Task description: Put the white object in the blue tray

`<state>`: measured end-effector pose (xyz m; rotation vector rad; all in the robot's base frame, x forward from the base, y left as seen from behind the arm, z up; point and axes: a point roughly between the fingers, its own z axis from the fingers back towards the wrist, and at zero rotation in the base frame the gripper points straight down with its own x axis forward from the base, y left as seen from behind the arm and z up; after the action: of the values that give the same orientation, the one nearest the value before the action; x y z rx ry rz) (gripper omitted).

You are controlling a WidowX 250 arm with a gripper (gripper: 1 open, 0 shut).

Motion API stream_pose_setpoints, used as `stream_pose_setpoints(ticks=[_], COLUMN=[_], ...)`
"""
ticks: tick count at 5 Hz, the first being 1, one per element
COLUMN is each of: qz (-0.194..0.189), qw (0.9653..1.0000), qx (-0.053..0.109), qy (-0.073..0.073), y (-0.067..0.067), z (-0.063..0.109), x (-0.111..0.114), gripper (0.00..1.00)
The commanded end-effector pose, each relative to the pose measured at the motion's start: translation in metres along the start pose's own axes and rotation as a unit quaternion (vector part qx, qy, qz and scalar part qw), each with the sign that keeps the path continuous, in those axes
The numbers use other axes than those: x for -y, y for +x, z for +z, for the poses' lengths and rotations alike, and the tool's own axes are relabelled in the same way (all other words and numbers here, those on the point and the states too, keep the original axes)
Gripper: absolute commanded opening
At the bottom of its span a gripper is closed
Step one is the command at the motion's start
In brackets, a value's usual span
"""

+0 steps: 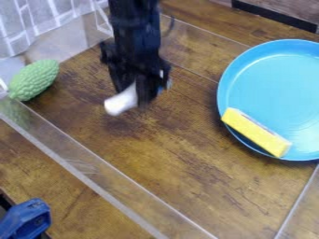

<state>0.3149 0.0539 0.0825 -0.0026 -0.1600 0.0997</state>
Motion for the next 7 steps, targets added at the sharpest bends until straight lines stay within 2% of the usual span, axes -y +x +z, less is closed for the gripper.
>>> stream_pose_setpoints(ticks=[1,2,3,5,7], qz=[0.019,0.065,0.085,0.026,0.002], qw=[0.9983,0.9956,0.9933,0.9959,0.9949], qx=[0.055,0.068,0.078,0.080,0.087], qy=[0.002,0.005,-0.001,-0.031,-0.050], y=[0.008,0.020,0.027,0.040,0.050], z=[0.049,0.058,0.053,0.049,0.042], x=[0.007,0.011,0.021,0.027,0.024], gripper=[0.00,0.00,0.00,0.00,0.00])
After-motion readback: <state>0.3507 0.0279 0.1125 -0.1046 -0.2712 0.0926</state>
